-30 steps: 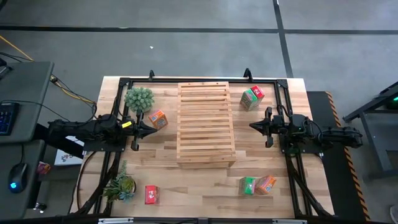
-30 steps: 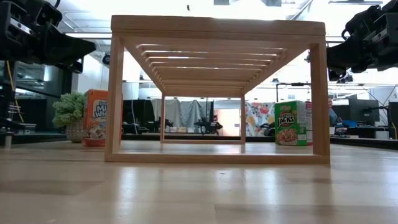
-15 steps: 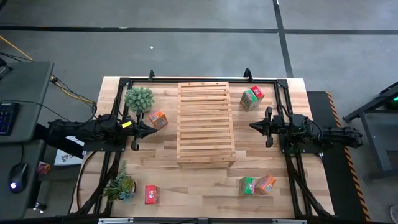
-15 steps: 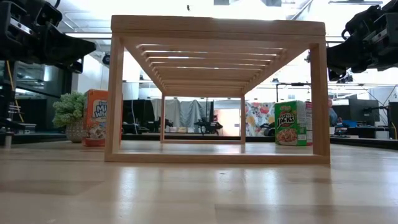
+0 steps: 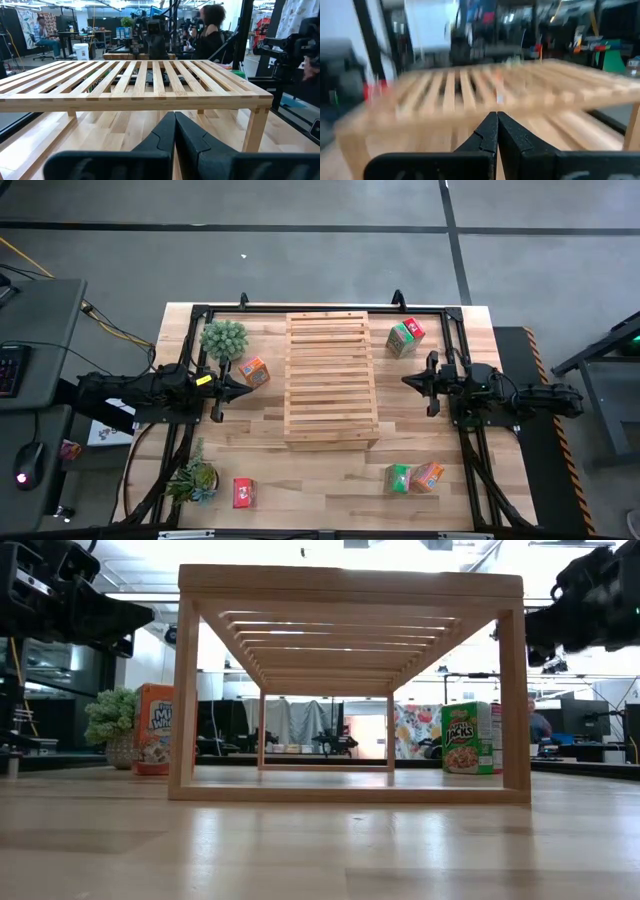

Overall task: Stack cereal on shelf
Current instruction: Put the top green cereal box on the shelf

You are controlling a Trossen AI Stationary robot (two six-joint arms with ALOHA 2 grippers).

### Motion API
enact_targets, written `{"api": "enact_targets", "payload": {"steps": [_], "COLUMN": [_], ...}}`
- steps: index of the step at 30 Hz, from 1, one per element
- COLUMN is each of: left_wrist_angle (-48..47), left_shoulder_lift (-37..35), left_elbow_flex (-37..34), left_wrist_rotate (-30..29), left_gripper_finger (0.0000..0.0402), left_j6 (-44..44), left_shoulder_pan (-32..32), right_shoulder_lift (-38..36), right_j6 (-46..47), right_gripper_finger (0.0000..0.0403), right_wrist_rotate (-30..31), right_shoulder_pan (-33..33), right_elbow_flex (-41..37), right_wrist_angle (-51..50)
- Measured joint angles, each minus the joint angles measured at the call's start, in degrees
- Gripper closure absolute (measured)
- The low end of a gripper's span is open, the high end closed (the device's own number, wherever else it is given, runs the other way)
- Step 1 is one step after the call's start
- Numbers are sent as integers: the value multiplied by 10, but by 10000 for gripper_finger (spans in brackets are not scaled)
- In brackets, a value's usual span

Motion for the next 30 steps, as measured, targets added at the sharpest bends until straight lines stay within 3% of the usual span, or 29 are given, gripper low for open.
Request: {"api": "enact_targets", "payload": {"steps": [3,7,11,15,18,23,30], "left_wrist_angle": [0,0,0,0,0,0,0], "left_shoulder_lift": [0,0,0,0,0,0,0], "left_elbow_flex": [0,0,0,0,0,0,0], "left_wrist_rotate": [0,0,0,0,0,0,0], "left_gripper_finger": [401,401,402,401,401,402,401], "left_j6": [0,0,0,0,0,0,0], "left_shoulder_pan": [0,0,0,0,0,0,0], "right_shoulder_lift": [0,0,15,86,176,341,548], "right_j6": [164,301,313,317,297,242,253], "right_gripper_finger": [402,402,402,393,361,273,134], "right_wrist_rotate": [32,163,234,264,268,230,202], "right_shoulder_pan": [0,0,0,-3,-24,-95,-202], "right_elbow_flex": [0,0,48,161,257,389,533], "right_wrist_angle": [157,350,338,150,-6,-210,-500]}}
